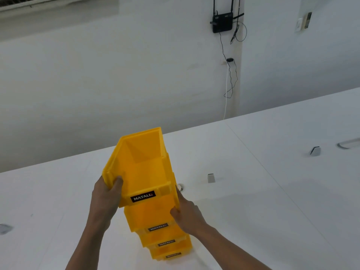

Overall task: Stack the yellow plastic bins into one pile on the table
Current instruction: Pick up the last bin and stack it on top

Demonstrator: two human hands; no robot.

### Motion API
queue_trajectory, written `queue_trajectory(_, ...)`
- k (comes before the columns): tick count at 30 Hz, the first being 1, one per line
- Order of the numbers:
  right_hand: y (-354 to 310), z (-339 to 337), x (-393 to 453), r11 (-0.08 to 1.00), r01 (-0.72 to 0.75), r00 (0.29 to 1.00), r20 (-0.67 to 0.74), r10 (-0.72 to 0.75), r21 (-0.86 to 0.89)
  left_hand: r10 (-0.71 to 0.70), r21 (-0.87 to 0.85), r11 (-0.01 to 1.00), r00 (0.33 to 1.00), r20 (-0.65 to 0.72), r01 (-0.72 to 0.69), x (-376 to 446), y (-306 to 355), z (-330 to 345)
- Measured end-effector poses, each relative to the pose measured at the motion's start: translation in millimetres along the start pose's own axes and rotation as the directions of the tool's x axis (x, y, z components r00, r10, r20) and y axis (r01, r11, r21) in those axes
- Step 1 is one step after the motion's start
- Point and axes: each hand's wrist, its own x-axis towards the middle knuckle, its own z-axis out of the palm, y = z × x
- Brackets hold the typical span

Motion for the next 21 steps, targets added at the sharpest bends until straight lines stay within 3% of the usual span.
queue_trajectory(6,2,4,1,0.999,-0.035,0.999,-0.02,0.035,-0.012,0.007,0.039,0.999,0.999,-0.045,-0.005,-18,-18,9)
queue_trajectory(21,10,14,8,0.999,-0.05,0.997,-0.064,0.05,0.0,0.003,0.14,0.99,1.0,0.011,-0.005,-24,-23,2)
